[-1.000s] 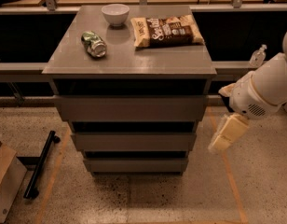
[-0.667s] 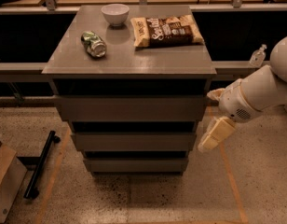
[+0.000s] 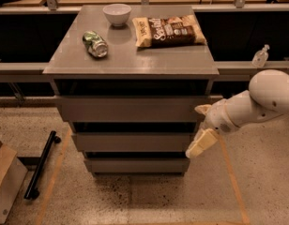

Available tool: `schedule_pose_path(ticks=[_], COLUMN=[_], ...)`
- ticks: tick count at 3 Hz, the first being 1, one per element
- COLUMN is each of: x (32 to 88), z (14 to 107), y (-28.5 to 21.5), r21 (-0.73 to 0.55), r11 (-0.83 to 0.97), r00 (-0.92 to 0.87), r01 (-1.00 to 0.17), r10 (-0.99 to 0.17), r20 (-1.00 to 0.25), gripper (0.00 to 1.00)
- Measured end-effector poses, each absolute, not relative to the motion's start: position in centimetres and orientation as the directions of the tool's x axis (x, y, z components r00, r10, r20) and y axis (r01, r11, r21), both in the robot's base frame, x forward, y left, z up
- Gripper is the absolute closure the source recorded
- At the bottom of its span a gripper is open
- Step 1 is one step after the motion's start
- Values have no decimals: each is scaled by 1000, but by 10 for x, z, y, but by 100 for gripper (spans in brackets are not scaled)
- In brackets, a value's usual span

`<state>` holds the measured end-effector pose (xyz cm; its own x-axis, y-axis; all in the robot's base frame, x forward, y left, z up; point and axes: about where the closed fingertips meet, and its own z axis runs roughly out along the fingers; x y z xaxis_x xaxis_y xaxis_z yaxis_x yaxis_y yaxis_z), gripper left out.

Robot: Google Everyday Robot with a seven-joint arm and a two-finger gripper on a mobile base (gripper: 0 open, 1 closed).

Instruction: Open bottom drawer

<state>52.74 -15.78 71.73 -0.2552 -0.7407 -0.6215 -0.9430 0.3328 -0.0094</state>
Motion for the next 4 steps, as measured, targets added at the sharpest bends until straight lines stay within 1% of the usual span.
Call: schedule_pose_path(ticks=[2, 4], x=[525, 525], z=[698, 639], y=[-154, -134], r21=[28, 92], r11=[342, 321], r00=[-286, -299], r01=[-939, -943], r10=[-737, -691], r20=[-613, -658], gripper=[0, 0])
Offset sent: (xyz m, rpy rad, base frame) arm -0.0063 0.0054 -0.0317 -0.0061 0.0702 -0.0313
